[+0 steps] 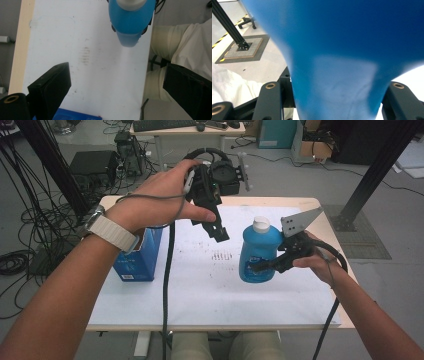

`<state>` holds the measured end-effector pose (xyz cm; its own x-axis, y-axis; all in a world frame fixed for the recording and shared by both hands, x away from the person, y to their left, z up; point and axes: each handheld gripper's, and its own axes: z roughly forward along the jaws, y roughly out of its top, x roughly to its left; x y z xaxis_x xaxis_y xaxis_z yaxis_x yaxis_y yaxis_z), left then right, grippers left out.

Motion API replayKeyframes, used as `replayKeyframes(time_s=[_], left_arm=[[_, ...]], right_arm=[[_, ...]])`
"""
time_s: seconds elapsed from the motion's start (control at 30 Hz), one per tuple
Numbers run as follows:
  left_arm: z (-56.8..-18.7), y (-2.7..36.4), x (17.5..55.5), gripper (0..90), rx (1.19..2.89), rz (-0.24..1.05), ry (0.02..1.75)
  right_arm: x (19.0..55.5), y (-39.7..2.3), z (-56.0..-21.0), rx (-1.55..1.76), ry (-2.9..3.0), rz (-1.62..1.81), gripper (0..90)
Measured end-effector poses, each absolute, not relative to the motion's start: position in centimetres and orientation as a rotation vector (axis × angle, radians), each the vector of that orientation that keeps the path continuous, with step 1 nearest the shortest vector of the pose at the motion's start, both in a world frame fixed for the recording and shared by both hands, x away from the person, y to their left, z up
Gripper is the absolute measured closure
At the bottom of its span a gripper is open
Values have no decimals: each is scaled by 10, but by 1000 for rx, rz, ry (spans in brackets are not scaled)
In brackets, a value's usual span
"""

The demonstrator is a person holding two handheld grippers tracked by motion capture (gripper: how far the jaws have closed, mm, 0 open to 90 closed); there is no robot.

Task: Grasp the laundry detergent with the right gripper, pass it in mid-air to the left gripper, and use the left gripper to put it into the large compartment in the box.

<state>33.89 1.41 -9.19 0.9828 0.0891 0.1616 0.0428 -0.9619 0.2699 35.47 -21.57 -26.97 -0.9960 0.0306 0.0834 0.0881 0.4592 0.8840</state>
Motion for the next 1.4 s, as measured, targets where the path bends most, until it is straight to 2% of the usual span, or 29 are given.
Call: replayKeyframes(time_s=[0.57, 1.4], left_arm=[[-94, 7, 336, 77, 2860, 223, 78], [-102, 6, 335, 46, 2848, 174, 73]], right_arm=[[351, -206, -263, -42, -2644, -1596, 426], [355, -179, -272, 9, -2651, -1563, 426]])
